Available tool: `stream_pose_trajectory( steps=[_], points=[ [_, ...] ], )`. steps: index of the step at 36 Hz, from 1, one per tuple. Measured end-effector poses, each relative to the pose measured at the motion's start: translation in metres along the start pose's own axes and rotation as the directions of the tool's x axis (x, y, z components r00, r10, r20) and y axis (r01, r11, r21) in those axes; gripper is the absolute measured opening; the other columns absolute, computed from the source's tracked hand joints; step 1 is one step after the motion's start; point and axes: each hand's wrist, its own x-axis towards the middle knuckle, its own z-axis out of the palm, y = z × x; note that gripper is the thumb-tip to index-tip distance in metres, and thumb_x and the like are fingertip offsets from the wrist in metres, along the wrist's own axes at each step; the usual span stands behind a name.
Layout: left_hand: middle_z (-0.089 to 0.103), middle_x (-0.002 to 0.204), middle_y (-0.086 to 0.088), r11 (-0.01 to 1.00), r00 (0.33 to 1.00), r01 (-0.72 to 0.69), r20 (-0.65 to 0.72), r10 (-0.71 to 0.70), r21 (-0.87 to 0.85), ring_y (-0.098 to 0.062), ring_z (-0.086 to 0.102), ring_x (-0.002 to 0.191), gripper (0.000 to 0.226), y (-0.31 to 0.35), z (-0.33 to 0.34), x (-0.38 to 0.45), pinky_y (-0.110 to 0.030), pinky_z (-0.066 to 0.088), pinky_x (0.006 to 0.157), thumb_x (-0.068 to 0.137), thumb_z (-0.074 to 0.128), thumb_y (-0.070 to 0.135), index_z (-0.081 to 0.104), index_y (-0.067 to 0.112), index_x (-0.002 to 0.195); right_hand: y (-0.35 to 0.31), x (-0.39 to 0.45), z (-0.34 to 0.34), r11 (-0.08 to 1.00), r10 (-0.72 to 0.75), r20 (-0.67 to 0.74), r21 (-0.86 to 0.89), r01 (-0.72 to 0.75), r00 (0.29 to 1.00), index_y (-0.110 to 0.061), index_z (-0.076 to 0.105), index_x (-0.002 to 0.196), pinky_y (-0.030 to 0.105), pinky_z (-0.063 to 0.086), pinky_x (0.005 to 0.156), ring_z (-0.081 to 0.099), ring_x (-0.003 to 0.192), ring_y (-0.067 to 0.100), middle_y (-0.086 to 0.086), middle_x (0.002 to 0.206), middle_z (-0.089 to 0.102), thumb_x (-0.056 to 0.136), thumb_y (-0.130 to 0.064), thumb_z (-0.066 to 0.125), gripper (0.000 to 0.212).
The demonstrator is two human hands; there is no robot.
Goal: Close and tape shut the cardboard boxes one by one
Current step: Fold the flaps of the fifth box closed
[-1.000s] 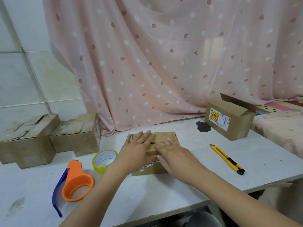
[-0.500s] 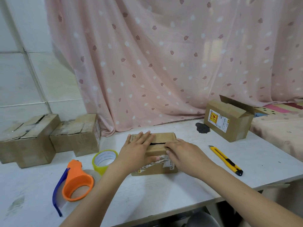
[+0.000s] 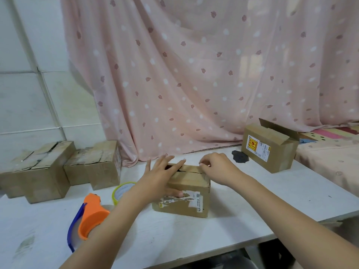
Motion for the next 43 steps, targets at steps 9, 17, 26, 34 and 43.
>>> stream_pose_trajectory(
  steps=[9, 17, 26, 34, 43],
  points=[
    [0.043, 0.111, 0.003, 0.973, 0.973, 0.092, -0.188, -0.133, -0.210, -0.017, 0.051, 0.094, 0.065, -0.005, -0.001, -0.005, -0.035, 0.047, 0.086, 0.083, 0.070, 0.014, 0.042, 0.039, 0.137, -0.005, -0.013, 0.007, 0.999, 0.036, -0.008, -0.038, -0.037, 0.999, -0.018, 0.069, 0.093, 0.030, 0.047, 0.064, 0.060, 0.088, 0.022, 0.005, 0.093, 0.065, 0.093, -0.021, 0.051, 0.019],
    [0.067, 0.087, 0.003, 0.840, 0.956, 0.218, -0.065, -0.286, -0.497, -0.019, 0.062, 0.081, 0.039, 0.003, -0.005, -0.005, -0.034, 0.050, 0.075, 0.102, 0.044, 0.026, 0.041, 0.031, 0.141, -0.025, -0.032, 0.008, 0.985, -0.005, 0.127, 0.171, -0.017, 0.992, -0.004, 0.068, 0.082, 0.043, 0.059, 0.073, 0.071, 0.073, 0.027, 0.010, 0.076, 0.072, 0.090, -0.014, 0.049, 0.024],
    [0.054, 0.132, 0.003, 0.947, 0.973, 0.225, 0.096, -0.209, -0.227, -0.025, 0.047, 0.128, 0.105, 0.035, -0.024, -0.009, -0.043, 0.041, 0.101, 0.063, 0.052, 0.089, 0.032, 0.033, 0.149, -0.033, -0.033, -0.004, 0.981, -0.128, -0.096, -0.156, 0.112, 0.987, -0.014, 0.065, 0.098, 0.038, 0.049, 0.071, 0.060, 0.088, 0.031, 0.008, 0.093, 0.067, 0.097, -0.017, 0.044, 0.021],
    [0.043, 0.145, 0.010, 0.965, 0.981, 0.178, 0.110, -0.159, -0.194, -0.019, 0.039, 0.133, 0.090, 0.028, -0.022, -0.009, -0.042, 0.030, 0.102, 0.074, 0.070, 0.062, 0.027, 0.040, 0.150, -0.008, -0.011, -0.003, 0.978, -0.143, 0.141, -0.131, 0.161, 0.980, -0.025, 0.037, 0.151, 0.040, 0.033, 0.115, 0.028, 0.142, 0.024, 0.000, 0.153, 0.036, 0.083, -0.002, 0.046, 0.073],
    [0.033, 0.144, 0.011, 0.978, 0.989, 0.136, 0.084, -0.124, -0.159, -0.015, 0.033, 0.135, 0.084, 0.014, -0.017, -0.010, -0.050, 0.018, 0.114, 0.077, 0.069, 0.046, 0.029, 0.041, 0.151, 0.000, -0.012, 0.011, 0.960, -0.170, 0.133, -0.201, 0.194, 0.976, -0.031, 0.039, 0.150, 0.046, 0.019, 0.118, 0.033, 0.134, 0.025, -0.001, 0.142, 0.043, 0.090, -0.023, 0.059, 0.064]
  ],
)
